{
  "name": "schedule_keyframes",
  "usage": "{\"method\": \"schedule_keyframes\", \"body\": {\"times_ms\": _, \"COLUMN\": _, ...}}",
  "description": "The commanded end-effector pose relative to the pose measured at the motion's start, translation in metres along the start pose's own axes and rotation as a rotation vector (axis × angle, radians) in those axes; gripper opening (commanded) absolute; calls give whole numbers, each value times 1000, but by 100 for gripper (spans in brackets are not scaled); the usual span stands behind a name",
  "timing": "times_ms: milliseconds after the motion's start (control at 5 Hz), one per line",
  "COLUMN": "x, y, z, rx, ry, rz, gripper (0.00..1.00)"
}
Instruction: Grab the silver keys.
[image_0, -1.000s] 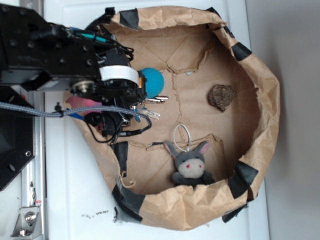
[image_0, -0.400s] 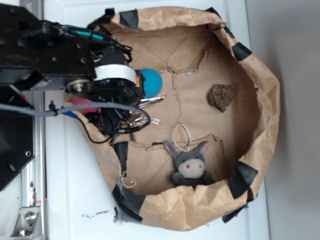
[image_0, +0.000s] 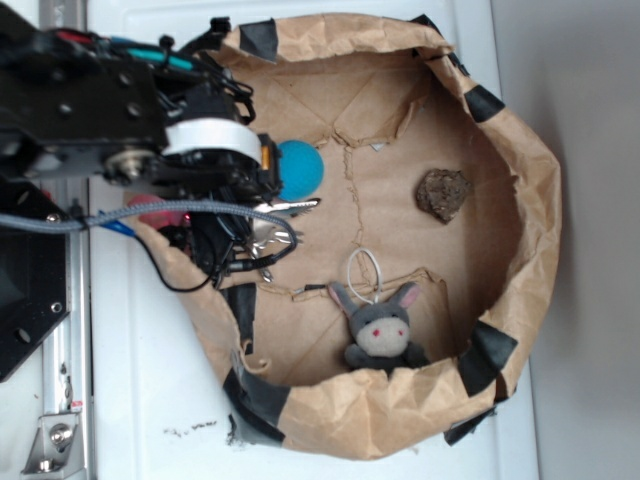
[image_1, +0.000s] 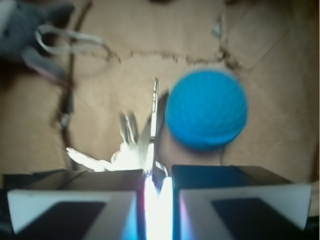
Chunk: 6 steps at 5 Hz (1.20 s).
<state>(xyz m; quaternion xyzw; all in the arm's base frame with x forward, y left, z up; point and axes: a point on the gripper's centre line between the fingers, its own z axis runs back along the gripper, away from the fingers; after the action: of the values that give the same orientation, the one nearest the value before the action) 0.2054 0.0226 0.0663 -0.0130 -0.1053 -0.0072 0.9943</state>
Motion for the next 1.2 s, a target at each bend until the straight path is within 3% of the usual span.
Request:
{"method": "schedule_keyframes", "body": {"times_ms": 0, "x": 38, "y": -13, "z": 106, "rx": -101, "ry": -56, "rz": 121, "gripper": 0}}
{"method": "schedule_keyframes", "body": {"times_ms": 400, "x": 44, "y": -12, "z": 91, "rx": -34, "ry": -33, "rz": 150, "gripper": 0}}
{"method": "schedule_keyframes", "body": {"times_ms": 1000, "x": 70, "y": -13, "z": 81, "rx": -12, "ry": 6, "rz": 247, "gripper": 0}}
